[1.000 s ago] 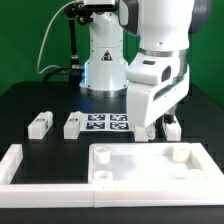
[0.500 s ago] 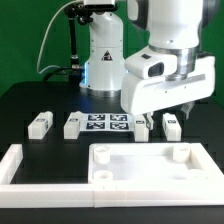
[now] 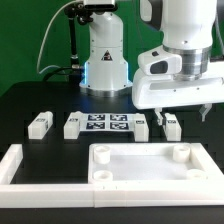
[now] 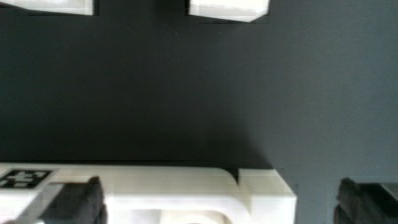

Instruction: Assemble desk

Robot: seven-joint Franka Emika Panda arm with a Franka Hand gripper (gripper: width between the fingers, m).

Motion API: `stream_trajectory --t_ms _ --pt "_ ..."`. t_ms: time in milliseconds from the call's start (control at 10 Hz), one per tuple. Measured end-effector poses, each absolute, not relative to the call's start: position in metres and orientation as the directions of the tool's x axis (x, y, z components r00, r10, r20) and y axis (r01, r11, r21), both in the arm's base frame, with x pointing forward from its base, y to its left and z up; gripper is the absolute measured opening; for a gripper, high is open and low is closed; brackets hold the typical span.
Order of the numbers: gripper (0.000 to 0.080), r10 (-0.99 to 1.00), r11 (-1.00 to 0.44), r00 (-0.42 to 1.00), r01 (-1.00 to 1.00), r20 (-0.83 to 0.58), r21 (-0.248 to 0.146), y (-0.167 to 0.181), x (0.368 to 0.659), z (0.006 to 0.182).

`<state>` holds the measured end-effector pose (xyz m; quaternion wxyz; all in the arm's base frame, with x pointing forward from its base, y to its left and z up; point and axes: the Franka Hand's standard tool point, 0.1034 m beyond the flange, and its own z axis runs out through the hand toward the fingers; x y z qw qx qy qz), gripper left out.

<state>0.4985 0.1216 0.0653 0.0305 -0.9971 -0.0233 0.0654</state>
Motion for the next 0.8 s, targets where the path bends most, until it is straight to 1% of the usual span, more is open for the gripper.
stream_trajectory --t_ms 100,200,400,500,600,800 --pt "0.0648 0.046 -0.997 0.988 0.036 -0.146 -0.065 0.122 0.496 0.064" --pt "0.0648 0.026 -0.998 0.973 0.010 -0.231 -0.070 0.123 0.487 0.061" --pt "0.0648 0.016 -0.999 0.906 -0.007 -0.423 -0.051 0.131 0.483 0.056" --pt "0.0648 0.021 -0.999 0.894 -0.003 -0.447 -0.052 0.133 0.486 0.054" --pt "0.0648 0.026 -0.999 0.863 0.002 -0.505 -0.048 0.131 0.480 0.054" --pt "0.0648 0.031 -0.999 0.794 0.006 -0.608 -0.044 0.131 0.479 0.052"
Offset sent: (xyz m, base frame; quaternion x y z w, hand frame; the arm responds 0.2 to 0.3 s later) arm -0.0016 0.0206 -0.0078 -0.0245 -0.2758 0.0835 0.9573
